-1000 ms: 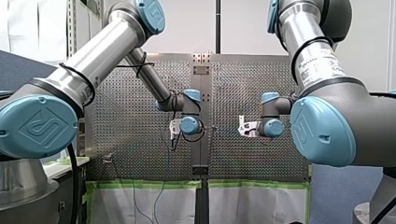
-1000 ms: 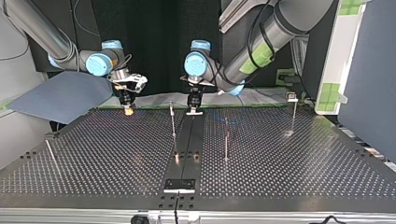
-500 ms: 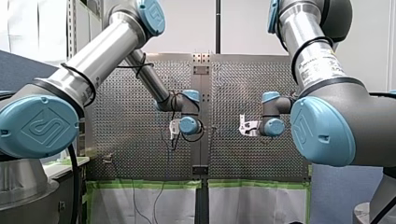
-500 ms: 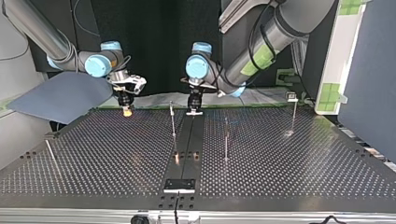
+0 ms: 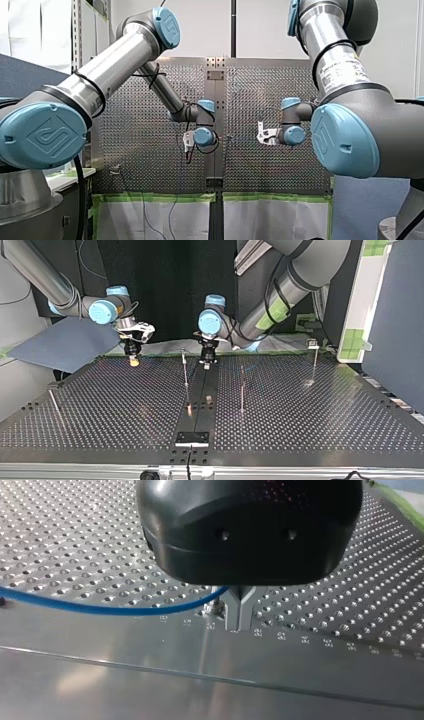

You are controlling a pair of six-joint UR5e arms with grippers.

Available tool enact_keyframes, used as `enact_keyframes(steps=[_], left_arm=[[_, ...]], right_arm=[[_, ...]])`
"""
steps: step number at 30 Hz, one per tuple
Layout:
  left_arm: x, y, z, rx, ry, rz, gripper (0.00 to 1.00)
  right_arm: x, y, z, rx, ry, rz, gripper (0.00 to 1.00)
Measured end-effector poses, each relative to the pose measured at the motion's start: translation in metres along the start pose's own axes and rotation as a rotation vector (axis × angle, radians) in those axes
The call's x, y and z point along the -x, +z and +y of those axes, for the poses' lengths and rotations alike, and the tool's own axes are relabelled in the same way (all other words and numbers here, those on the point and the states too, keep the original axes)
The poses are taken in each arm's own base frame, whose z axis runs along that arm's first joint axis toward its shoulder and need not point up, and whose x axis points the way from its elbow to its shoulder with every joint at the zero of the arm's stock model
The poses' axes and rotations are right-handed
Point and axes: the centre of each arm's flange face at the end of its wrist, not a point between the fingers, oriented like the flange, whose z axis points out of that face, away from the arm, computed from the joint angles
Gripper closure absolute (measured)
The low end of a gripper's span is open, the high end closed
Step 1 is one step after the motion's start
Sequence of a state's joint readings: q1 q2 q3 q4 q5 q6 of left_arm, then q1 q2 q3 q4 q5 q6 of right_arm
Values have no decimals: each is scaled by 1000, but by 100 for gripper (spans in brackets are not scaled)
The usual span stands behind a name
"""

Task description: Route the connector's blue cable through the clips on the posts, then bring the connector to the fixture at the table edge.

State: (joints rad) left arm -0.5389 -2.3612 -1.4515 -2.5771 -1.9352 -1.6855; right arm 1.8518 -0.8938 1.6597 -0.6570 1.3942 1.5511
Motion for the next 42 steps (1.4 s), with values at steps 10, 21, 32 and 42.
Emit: enact_keyframes(steps=[10, 21, 32, 42], left_arm=[[5, 8, 7, 8, -2, -3, 100], [12, 14, 11, 13, 7, -1, 96], [10, 9, 0, -10, 38, 5, 63], [7, 0, -14, -42, 95, 17, 49]], right_arm=[[-4, 4, 5, 9, 2, 6, 100], [-5, 6, 10, 18, 6, 12, 100], [-5, 6, 10, 15, 7, 10, 100], [-4, 6, 7, 8, 7, 9, 100]])
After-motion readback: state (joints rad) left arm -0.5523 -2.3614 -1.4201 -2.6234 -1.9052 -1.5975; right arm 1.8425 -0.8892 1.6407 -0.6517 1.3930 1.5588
